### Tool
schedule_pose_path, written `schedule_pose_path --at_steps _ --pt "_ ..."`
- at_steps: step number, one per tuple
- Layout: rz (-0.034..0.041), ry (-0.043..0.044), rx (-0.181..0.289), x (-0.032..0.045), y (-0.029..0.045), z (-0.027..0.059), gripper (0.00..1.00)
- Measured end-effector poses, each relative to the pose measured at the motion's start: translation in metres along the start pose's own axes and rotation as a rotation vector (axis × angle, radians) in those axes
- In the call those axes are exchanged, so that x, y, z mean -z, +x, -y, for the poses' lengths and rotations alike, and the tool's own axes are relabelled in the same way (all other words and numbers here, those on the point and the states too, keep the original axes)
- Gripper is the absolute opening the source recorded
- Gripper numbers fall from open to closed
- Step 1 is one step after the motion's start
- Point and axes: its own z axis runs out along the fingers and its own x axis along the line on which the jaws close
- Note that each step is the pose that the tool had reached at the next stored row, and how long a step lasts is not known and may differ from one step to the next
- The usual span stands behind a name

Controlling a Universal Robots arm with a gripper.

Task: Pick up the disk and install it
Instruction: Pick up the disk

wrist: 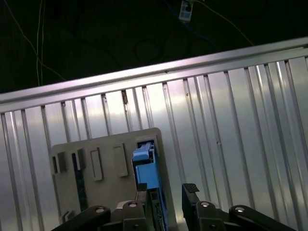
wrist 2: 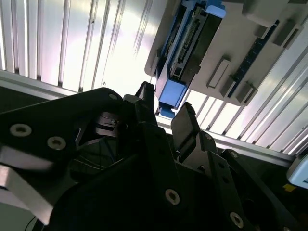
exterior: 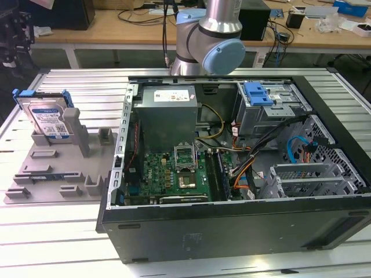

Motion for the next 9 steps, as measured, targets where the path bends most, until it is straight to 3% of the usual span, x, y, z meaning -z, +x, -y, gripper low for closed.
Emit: schedule_pose_path --at_steps 2,9 --pt "-0.0005 0.0002 0.009 0.0000 0.0000 0.0000 0.42" --pt "-0.0096 0.0040 0.147 -0.0008 -0.0001 0.0000 0.42"
